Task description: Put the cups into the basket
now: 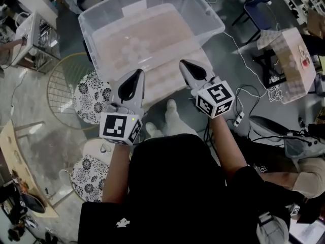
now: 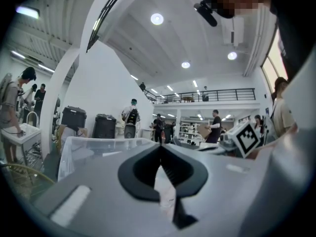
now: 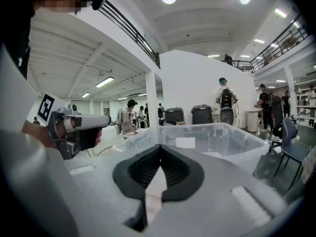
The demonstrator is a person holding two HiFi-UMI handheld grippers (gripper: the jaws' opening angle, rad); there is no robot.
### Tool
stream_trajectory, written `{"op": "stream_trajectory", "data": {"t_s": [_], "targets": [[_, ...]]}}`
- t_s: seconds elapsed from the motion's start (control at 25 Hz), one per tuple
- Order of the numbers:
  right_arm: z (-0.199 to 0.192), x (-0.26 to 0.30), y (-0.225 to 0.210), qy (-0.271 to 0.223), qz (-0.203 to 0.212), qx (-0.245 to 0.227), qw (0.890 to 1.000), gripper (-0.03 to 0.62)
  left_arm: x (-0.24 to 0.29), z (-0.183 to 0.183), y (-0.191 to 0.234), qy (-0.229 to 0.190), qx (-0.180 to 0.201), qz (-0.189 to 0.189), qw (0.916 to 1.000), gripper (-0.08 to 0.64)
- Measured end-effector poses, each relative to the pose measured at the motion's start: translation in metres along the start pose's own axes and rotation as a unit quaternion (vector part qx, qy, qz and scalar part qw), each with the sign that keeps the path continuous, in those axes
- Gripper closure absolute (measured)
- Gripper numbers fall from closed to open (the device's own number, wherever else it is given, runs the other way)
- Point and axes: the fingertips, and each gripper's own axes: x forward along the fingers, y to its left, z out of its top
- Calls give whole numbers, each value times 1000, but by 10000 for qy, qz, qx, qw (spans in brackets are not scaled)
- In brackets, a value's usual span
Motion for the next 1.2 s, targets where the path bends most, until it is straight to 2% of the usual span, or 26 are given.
{"op": "stream_trajectory", "data": {"t_s": [0.32, 0.6, 0.72, 1.0, 1.12, 1.2], "targets": [[-52, 22, -52, 571, 58, 49, 9983, 591, 39, -1, 2, 93, -38, 172, 9998, 554], [-118, 42, -93, 1415, 249, 91, 9896, 591, 80, -8, -2, 240, -40, 236, 9994, 554], [-147, 55, -105, 1807, 375, 16, 9828, 591, 95, -13, -1, 366, -35, 253, 9990, 554], [-203, 72, -117, 2612, 656, -245, 9627, 521, 115, -20, 4, 535, 0, 406, 9977, 554], [-222, 78, -114, 2945, 820, -597, 9503, 466, 118, -24, 8, 589, -25, 481, 9971, 554], [-234, 83, -112, 3187, 927, -1021, 9378, 449, 120, -26, 9, 614, -25, 520, 9968, 554]]}}
